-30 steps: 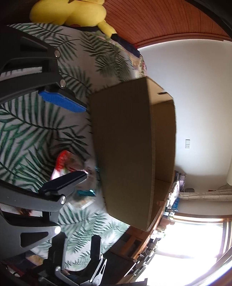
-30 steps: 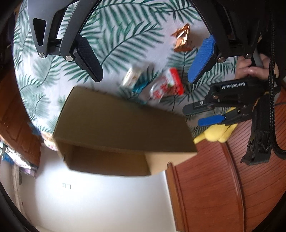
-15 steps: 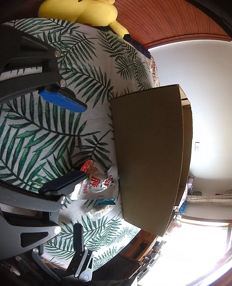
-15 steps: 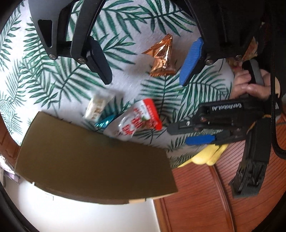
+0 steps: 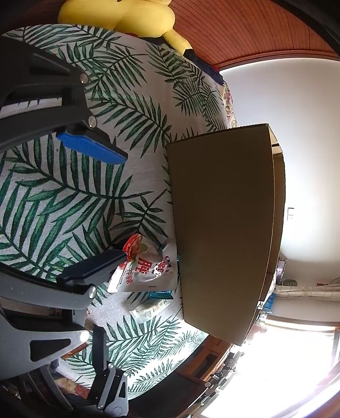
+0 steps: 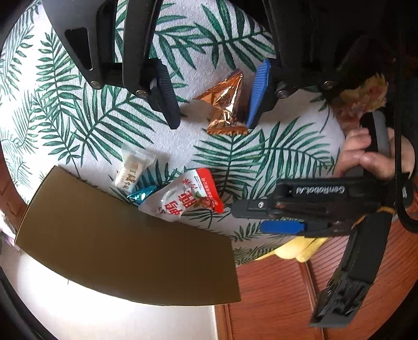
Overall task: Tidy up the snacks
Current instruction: 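Move the left tool to the red-white packet while the right tool approaches the gold foil wrapper, then close the left tool on the red-white packet while the right tool grasps the gold wrapper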
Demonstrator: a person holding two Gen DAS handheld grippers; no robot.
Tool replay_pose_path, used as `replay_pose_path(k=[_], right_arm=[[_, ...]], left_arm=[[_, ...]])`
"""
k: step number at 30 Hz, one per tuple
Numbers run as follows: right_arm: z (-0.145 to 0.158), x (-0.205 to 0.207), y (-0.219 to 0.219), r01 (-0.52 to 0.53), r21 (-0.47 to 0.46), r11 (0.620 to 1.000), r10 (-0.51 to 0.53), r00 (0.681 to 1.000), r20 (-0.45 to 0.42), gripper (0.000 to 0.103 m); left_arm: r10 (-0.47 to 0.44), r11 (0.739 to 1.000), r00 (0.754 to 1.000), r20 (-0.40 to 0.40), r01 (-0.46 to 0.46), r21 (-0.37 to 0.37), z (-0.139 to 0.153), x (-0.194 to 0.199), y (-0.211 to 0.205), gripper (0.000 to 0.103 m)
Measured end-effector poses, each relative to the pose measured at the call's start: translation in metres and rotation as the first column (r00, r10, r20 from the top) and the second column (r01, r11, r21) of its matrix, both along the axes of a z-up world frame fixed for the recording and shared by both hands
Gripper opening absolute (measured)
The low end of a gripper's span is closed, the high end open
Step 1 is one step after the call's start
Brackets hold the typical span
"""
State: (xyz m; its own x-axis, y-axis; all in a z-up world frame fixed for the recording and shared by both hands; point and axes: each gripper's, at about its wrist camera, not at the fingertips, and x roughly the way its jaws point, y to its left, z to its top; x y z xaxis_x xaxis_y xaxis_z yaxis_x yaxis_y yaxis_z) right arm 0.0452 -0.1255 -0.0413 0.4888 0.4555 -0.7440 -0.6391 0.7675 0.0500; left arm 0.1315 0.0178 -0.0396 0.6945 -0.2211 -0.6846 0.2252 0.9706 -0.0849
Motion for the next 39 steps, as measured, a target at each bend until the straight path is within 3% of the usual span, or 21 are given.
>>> replay_pose_path(k=[4,8,12,28,39], right_arm=[[-0.003,-0.007,0.002,-0.009,-0.032,0.999,0.010,0.999,0.043,0.048],[-0.003,-0.007,-0.001,-0.005,-0.020,1.000,0.006,0.999,0.052,0.030],[-0.002,-0.006,-0.006,0.007,0.007,1.000,-0.007,0.999,0.049,0.024],[0.004,0.020,-0.055,0.167,0.109,0.980,-0.173,0.984,0.049,0.023],[-0.001,0.033,-0.069,0.202,0.142,0.969,-0.207,0.978,0.019,0.023]], left_arm=[[0.001,1.000,1.000,-0.002,-0.001,-0.004,0.000,0.002,-0.001,0.069],[-0.007,1.000,1.000,0.004,0.007,-0.006,0.004,0.005,-0.004,0.069],[-0.028,1.000,1.000,0.008,0.028,-0.012,0.008,0.011,-0.012,0.069],[-0.137,0.990,0.989,-0.051,0.138,0.015,0.004,0.053,-0.060,0.069],[-0.165,0.986,0.980,-0.114,0.168,0.020,-0.009,0.053,-0.072,0.069]])
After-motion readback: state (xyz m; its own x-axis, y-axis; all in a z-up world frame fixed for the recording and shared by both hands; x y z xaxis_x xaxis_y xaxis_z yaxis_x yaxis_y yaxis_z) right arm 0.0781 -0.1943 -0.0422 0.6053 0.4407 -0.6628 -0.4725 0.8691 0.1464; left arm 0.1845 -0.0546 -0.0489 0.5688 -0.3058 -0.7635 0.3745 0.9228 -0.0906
